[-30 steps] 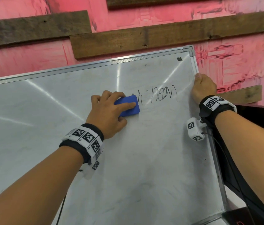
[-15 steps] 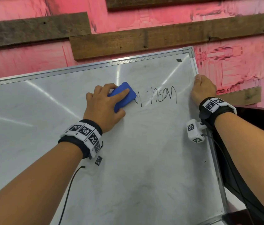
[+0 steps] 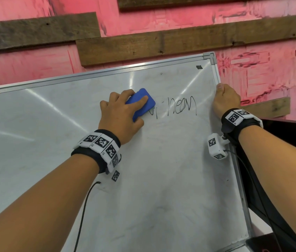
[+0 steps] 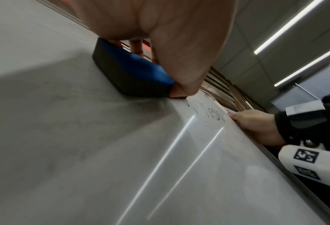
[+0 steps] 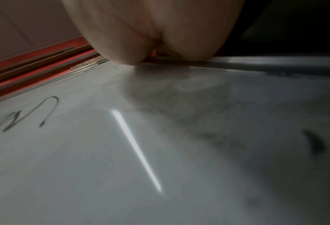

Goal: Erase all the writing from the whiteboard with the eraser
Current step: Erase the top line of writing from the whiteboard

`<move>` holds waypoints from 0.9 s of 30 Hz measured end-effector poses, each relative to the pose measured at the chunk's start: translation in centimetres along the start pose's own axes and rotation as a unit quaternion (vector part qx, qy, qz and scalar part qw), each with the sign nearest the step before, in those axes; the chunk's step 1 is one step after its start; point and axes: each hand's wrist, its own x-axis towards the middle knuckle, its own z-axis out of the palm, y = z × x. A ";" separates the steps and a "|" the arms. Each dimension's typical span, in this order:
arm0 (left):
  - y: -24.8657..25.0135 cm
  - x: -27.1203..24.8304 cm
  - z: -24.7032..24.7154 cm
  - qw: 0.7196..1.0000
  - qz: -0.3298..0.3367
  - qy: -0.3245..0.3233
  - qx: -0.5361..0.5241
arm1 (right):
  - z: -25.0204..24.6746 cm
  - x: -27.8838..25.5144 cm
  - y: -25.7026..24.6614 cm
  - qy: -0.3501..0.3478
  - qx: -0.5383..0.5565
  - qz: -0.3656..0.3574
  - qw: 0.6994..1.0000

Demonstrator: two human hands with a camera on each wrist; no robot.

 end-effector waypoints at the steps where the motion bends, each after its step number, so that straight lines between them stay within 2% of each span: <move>1: 0.2 0.0 0.1 1.000 0.013 -0.003 0.008 | 0.0 0.0 0.0 0.000 -0.002 -0.001 1.000; 4: 0.1 -0.2 0.0 0.994 0.099 -0.050 0.018 | -0.1 -0.1 -0.1 -0.001 -0.002 0.001 1.000; 7: -0.3 0.0 -0.3 0.987 0.138 -0.082 0.026 | -0.3 -0.3 -0.4 -0.002 -0.002 0.001 1.000; 9: -0.2 0.2 -0.4 0.990 0.122 -0.070 0.029 | -0.4 -0.3 -0.5 -0.005 -0.004 0.003 1.000; 13: 0.5 0.7 -0.4 0.999 0.016 -0.024 0.016 | -0.4 -0.1 -0.3 -0.003 -0.006 -0.002 1.000; 15: 0.7 0.5 -0.3 0.998 0.040 -0.034 0.027 | -0.3 -0.1 -0.3 0.000 -0.006 -0.001 1.000; 18: 0.4 0.4 -0.4 0.989 0.123 -0.077 0.031 | -0.2 -0.2 -0.4 0.005 -0.006 0.000 1.000; 21: 0.0 0.7 -0.6 0.984 0.147 -0.097 0.033 | -0.3 -0.2 -0.5 0.004 -0.004 -0.003 1.000; 23: 0.1 0.9 -0.6 0.987 0.130 -0.086 0.039 | -0.4 -0.1 -0.4 -0.001 0.001 0.000 1.000; 27: 0.4 1.5 -0.6 0.998 0.042 -0.040 0.013 | -0.4 -0.2 -0.4 -0.004 0.007 0.007 1.000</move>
